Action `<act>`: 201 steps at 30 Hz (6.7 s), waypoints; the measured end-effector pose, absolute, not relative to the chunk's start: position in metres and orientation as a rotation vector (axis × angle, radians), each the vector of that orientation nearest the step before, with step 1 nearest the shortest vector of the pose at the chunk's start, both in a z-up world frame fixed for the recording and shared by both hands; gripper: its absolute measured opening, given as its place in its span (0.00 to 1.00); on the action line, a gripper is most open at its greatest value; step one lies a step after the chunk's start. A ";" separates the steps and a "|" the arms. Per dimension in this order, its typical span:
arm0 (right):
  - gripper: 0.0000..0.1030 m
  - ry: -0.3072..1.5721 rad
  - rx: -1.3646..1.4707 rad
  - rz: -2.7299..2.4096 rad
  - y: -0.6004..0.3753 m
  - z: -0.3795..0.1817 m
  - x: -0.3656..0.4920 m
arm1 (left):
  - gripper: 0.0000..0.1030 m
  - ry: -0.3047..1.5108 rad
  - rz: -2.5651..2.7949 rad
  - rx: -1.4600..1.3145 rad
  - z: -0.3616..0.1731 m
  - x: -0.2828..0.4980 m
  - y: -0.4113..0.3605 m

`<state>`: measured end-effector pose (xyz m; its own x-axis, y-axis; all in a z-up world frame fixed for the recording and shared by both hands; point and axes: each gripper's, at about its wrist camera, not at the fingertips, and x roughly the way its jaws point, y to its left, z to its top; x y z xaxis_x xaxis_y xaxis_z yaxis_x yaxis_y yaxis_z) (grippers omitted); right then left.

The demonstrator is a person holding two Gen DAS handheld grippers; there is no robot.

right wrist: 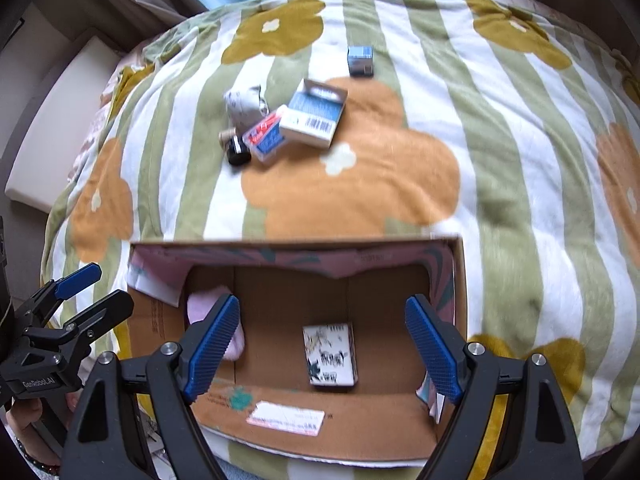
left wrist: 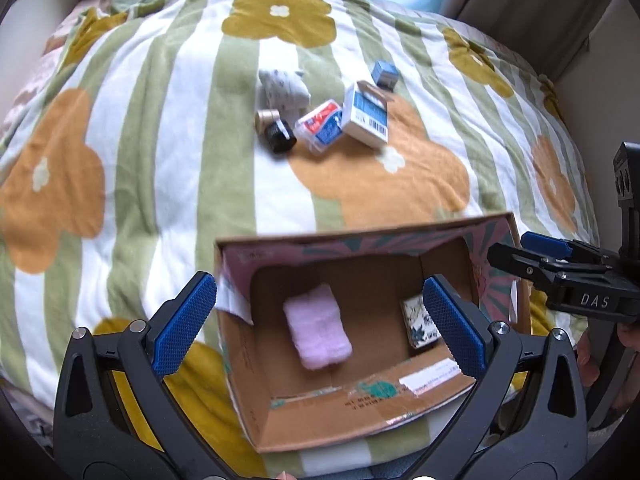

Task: Organize objects
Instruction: 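Withdraw both tools from the box back toward the remaining items, then grasp the white sock with the left tool while the right tool grasps the SUPER DEER box, then carry sock and SUPER DEER box into the cardboard box and release both, then withdraw both tools from the box toward the tape roll and small box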

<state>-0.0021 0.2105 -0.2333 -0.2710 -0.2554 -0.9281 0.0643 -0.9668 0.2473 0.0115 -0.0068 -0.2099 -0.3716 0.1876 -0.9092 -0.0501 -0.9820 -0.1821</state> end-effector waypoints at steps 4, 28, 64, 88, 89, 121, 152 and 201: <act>0.80 -0.268 1.733 -2.373 0.212 -0.226 -0.020 | 1.00 -0.144 2.496 -1.642 -0.203 -0.008 -0.013; 0.80 -0.640 1.715 -2.329 0.204 -0.261 -0.176 | 1.00 -0.083 2.468 -1.647 -0.247 -0.218 -0.043; 0.71 -0.808 1.886 -2.355 0.198 -0.351 -0.227 | 0.74 -0.124 2.333 -1.718 -0.356 -0.290 -0.024; 0.61 -0.630 1.667 -2.512 0.183 -0.272 -0.214 | 0.54 -0.116 2.464 -1.501 -0.257 -0.250 -0.032; 0.61 -0.611 1.649 -2.522 0.184 -0.265 -0.210 | 0.54 -0.122 2.467 -1.488 -0.249 -0.245 -0.032; 0.61 -0.229 1.512 -2.421 0.189 -0.172 -0.010 | 0.54 -0.319 2.484 -1.527 -0.199 0.031 0.014; 0.61 -0.221 1.779 -2.305 0.237 -0.259 0.043 | 0.54 -0.173 2.359 -1.749 -0.272 0.065 0.058; 0.93 -0.174 1.567 -2.423 0.198 -0.201 0.005 | 1.00 -0.247 2.473 -1.597 -0.210 0.009 -0.022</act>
